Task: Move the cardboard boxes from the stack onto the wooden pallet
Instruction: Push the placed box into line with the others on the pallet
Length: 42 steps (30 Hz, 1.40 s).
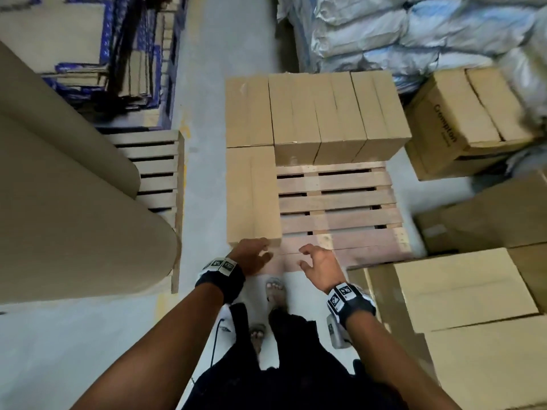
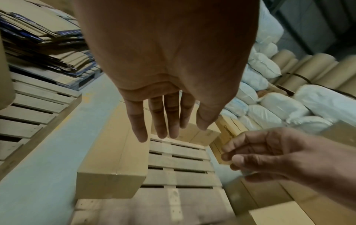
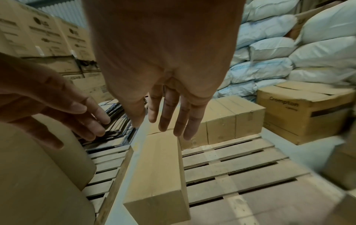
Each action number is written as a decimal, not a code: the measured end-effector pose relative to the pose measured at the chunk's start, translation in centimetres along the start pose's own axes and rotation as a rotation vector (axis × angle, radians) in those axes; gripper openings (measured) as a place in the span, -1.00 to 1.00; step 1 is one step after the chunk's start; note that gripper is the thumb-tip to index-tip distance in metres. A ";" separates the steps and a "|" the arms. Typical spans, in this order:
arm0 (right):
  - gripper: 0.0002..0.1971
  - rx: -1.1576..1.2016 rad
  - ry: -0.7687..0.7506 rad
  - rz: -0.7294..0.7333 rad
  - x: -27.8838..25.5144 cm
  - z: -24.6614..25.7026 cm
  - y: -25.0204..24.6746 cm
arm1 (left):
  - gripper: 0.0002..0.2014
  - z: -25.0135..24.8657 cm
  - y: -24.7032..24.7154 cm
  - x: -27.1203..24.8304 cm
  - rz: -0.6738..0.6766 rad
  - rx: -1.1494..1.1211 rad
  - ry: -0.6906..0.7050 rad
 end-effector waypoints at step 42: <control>-0.73 0.251 0.946 -0.896 -80.2 -22.7 0.0 | -0.67 -42.6 51.6 -35.0 0.523 0.732 0.898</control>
Point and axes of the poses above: each hand's wrist, its own x-axis towards the middle knuckle, its own y-axis out of the palm, z = x × y, the point moved 9 cm from there along x, towards the middle knuckle, and after that the axes turned 12 degrees about -y, right-handed, at the moved point
